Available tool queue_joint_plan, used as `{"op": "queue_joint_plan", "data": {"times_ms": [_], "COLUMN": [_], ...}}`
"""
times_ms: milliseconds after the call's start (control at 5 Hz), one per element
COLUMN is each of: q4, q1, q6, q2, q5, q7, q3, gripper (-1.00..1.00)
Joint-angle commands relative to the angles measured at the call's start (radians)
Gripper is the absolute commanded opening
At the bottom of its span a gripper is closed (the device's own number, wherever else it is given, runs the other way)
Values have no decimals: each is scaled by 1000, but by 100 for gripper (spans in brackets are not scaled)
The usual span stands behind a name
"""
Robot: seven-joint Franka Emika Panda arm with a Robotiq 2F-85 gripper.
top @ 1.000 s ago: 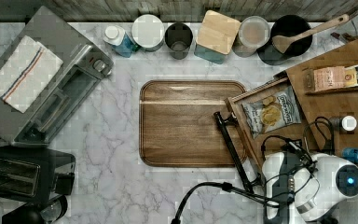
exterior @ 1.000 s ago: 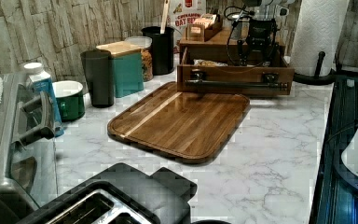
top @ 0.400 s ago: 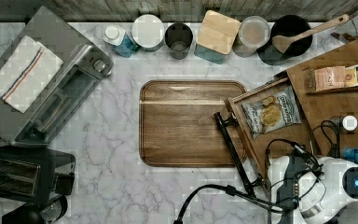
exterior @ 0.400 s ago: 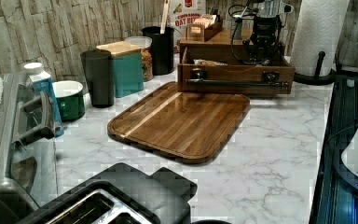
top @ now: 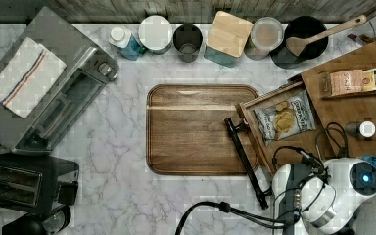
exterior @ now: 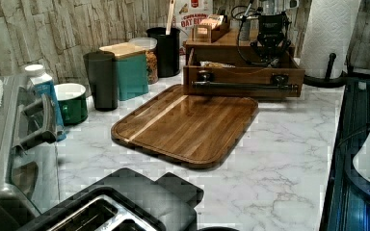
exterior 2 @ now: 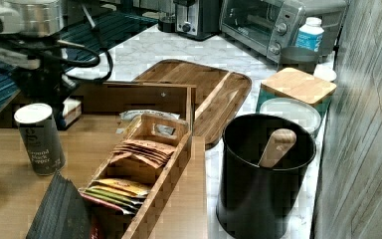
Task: Pick up the butter.
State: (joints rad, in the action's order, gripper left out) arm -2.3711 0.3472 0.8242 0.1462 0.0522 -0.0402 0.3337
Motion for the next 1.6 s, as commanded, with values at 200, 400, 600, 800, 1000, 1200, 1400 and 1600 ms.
{"op": "queue_joint_plan", "data": {"times_ms": [200,400,600,800,1000,1200,1400,1600], "q4": [264,344,481,421,302,269,247,262], "q1": [-67,-94,-128,-215,-241,-279,-303,-316], "q6": [-30,-102,-302,-327,-261,-255,-241,-292], "q2": [-127,-139,-142,-223,-314,-361,-387,-368], "q5": [27,41,88,69,90,54,-46,-110], "q7": [-15,-5,52,213,425,542,479,396], "q3": [-17,-21,-47,-51,-151,-221,-226,-203], "gripper": [-100,-100,-100,-100,-100,-100,-100,-100]}}
